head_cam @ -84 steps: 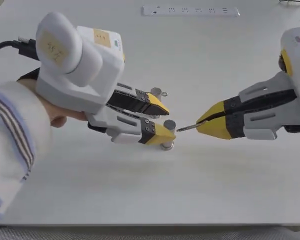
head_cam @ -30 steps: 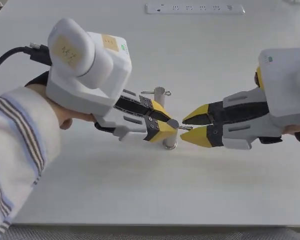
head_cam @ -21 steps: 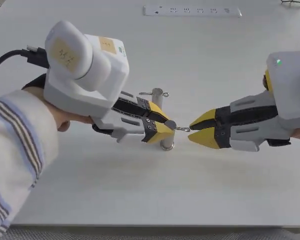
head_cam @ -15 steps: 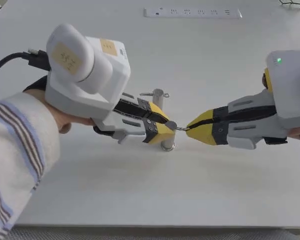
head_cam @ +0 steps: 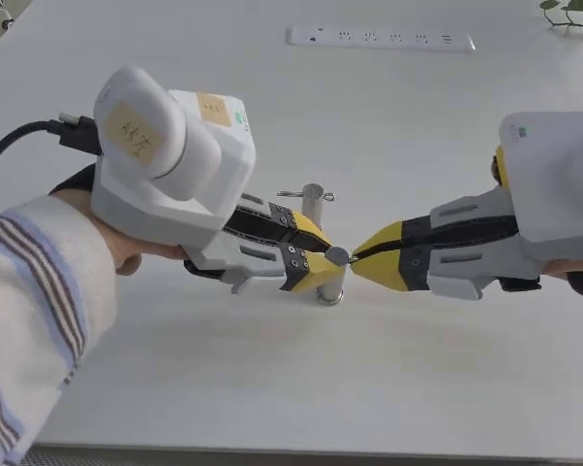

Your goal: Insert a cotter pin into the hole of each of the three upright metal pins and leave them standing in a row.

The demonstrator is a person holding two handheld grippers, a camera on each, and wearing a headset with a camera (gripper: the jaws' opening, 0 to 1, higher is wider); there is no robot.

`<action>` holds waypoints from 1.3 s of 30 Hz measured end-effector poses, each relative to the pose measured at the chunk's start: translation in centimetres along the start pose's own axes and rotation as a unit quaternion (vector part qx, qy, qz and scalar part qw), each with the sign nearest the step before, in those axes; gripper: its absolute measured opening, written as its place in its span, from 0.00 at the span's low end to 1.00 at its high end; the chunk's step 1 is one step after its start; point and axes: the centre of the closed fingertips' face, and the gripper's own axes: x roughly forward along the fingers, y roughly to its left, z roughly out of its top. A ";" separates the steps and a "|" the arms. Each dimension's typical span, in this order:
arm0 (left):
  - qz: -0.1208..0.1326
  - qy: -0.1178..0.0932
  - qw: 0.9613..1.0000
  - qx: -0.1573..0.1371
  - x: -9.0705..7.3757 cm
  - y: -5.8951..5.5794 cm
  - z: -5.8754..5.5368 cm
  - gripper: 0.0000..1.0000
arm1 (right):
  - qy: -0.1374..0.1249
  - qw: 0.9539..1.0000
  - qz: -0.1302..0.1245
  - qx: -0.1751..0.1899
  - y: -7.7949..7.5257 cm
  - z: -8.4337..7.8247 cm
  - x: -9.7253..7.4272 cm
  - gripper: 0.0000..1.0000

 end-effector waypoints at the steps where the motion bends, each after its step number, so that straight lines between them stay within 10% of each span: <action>1: 0.000 -0.001 1.000 -0.001 0.0 0.0 0.0 0.13 | 0.001 1.000 0.000 0.004 0.0 0.0 0.0 0.01; 5: 0.004 -0.018 1.000 -0.014 -0.7 0.0 0.1 0.24 | 0.007 1.000 -0.003 0.003 -0.1 -0.1 0.1 0.19; 15: 0.014 -0.047 0.998 -0.043 -2.8 -0.7 -1.4 0.70 | 0.008 1.000 0.015 0.005 0.3 -0.1 1.8 0.21; 39: 0.024 -0.048 0.990 -0.130 -4.0 -2.1 -4.2 0.98 | 0.023 1.000 0.011 -0.008 -0.3 -0.7 3.2 0.10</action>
